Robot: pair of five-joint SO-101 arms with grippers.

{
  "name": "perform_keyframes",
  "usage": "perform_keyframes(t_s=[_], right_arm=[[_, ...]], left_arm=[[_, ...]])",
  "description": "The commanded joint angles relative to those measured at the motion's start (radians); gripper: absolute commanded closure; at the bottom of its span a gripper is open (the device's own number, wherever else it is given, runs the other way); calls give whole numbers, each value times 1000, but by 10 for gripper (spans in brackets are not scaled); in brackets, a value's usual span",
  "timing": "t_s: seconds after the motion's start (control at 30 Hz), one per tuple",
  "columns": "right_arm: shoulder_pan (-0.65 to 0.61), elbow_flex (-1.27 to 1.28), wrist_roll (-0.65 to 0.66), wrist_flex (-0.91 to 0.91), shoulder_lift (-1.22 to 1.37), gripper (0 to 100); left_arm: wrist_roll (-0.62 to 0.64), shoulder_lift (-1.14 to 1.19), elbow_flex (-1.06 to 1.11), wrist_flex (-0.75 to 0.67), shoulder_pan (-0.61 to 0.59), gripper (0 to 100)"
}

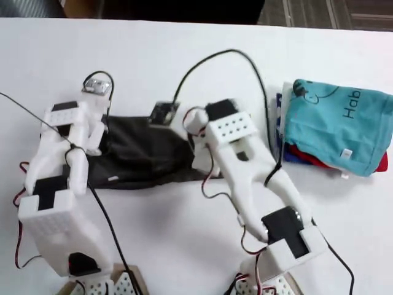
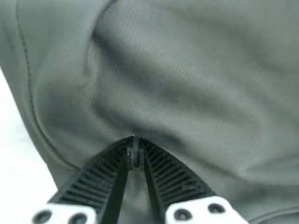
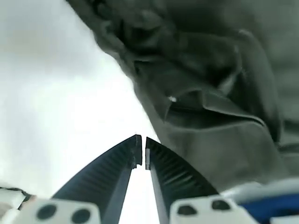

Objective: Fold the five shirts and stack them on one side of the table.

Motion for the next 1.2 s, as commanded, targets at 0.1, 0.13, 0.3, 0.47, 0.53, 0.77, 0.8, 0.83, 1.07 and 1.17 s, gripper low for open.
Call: perform_keyframes(t_s=[0.1, 0.13, 0.3, 0.47, 0.53, 0.77, 0.8, 0.83, 1.07, 1.17], right_arm=[[-4, 49, -8, -177, 24, 976], [-4, 46, -8, -208, 53, 976], [-5, 35, -11, -381, 147, 976], [-5, -87, -117, -384, 159, 976], [-7, -120, -121, -384, 162, 976], [-13, -135, -123, -407, 170, 976], [-13, -133, -123, -407, 176, 976], [-10, -133, -123, -407, 188, 976], [-5, -146, -124, -453, 242, 976], [21, -199, -124, -406, 188, 976]], left_arm=[[0, 8, -31, 2, -3, 974], [0, 8, -31, 2, -3, 974], [0, 8, -31, 2, -3, 974], [0, 8, -31, 2, -3, 974], [0, 8, -31, 2, -3, 974], [0, 8, -31, 2, -3, 974], [0, 8, -31, 2, -3, 974], [0, 8, -31, 2, -3, 974], [3, 5, -31, 0, -5, 974], [5, 0, -31, 0, -8, 974]])
